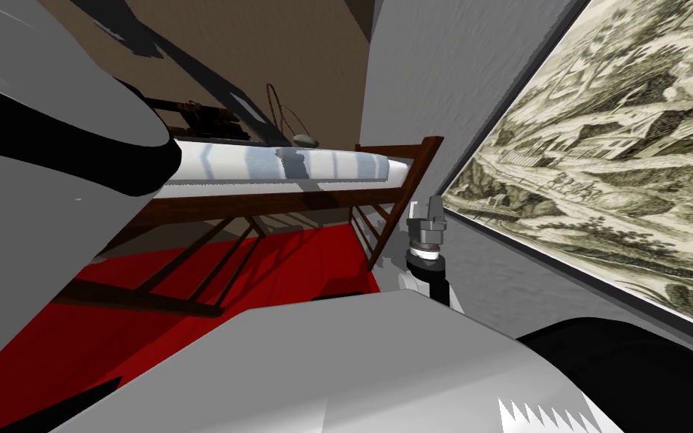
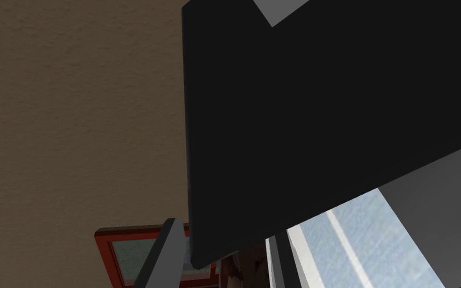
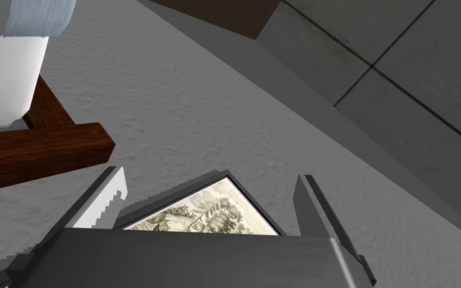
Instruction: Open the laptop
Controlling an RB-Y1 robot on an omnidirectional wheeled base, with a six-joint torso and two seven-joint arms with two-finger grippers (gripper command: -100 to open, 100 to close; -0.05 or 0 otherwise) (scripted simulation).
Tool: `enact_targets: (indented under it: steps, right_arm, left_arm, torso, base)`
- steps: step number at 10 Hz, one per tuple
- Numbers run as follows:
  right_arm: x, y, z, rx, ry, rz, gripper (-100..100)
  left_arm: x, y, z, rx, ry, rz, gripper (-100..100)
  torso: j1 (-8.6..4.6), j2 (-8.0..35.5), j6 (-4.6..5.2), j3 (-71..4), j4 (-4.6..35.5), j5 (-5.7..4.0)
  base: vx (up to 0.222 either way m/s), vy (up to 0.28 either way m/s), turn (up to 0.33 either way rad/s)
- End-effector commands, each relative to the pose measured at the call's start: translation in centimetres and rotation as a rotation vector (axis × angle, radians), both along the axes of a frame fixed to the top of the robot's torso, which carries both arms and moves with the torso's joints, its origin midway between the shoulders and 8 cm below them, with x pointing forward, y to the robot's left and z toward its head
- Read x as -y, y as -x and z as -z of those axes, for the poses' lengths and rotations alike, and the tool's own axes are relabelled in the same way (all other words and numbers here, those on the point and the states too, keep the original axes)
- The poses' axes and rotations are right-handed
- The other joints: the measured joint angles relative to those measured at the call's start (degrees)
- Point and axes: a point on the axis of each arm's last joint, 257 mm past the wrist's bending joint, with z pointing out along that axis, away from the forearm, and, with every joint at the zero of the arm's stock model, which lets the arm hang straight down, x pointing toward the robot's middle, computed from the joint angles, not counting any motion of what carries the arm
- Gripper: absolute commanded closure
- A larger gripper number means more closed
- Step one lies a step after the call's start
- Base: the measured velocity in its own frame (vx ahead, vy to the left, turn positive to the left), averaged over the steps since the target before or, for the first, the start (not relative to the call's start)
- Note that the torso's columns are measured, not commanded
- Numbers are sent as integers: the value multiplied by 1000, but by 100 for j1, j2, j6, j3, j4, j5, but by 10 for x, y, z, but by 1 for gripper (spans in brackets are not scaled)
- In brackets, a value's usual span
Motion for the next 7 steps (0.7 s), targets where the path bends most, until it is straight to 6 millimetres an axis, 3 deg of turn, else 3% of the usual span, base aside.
enact_targets:
  steps: [1,4,7]
  right_arm:
    - [0,0,0,0,0,0,0]
    - [0,0,0,0,0,0,0]
    - [0,0,0,0,0,0,0]
  left_arm:
    - [16,-15,0,18,24,32,100]
    - [44,-41,2,40,52,83,100]
    - [48,-47,12,23,82,96,100]
  torso:
    - [-8,-1,2,2,4,-7]
    - [10,11,-2,9,5,4]
    - [0,-1,-1,2,4,-1]
  base:
    - [-20,22,165]
    - [-33,38,137]
    - [-9,10,14]
